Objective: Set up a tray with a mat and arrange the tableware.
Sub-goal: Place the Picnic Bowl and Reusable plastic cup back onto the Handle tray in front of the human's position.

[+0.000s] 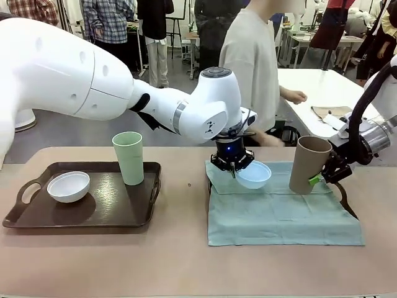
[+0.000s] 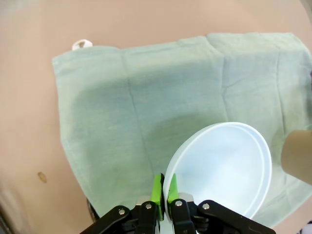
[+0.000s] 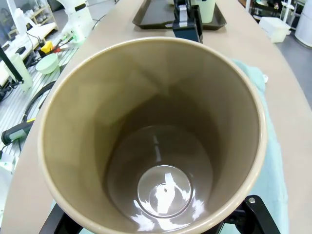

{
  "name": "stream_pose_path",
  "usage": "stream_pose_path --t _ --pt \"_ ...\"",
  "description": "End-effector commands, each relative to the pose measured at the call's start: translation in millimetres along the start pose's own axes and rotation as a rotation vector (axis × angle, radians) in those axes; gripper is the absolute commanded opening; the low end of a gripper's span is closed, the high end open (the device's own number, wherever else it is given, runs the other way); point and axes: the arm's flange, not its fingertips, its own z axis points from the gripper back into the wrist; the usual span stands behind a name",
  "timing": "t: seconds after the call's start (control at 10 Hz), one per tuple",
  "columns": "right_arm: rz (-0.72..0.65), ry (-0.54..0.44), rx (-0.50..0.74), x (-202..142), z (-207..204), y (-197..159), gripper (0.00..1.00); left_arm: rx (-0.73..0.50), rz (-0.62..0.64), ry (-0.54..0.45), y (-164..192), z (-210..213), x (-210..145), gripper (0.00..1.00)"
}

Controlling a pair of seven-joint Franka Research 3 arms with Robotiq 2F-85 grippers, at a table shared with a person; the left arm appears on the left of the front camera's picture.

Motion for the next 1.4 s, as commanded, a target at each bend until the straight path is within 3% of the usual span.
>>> stream_pose_path --t 0.0,0.4,0.5,0.6,0.7,0.8,1.0,1.1,1.3 --pt "0.044 0.001 -0.009 -6 -5 -4 0.82 0.028 -0.012 -0.029 -7 -9 4 0.05" --pt "0.024 0.016 0.008 -19 -16 -13 0.82 0.027 -0.024 -0.022 -7 -18 6 0.05" --pt "0.005 0.026 0.007 -20 -16 -15 1.00 0.032 -0.030 -0.021 -7 -18 6 0.26" --pt "0.003 0.029 0.007 -20 -16 -15 1.00 0.035 -0.031 -0.019 -7 -18 5 0.65" --pt "0.002 0.038 0.000 -19 -16 -15 1.00 0.042 -0.032 -0.017 -6 -17 6 0.86" --pt "-0.003 0.059 -0.012 -17 -14 -13 1.00 0.045 -0.030 -0.017 -6 -16 5 1.00" --pt "-0.051 0.138 -0.063 -14 0 -11 1.00 0.058 -0.030 -0.003 -3 -10 2 1.00" --pt "-0.064 0.148 -0.072 -13 8 -10 1.00 0.053 -0.033 0.000 -1 -7 1 0.56" --pt "-0.082 0.086 -0.075 -10 25 -6 1.00 0.017 -0.046 0.010 0 0 -1 0.76"
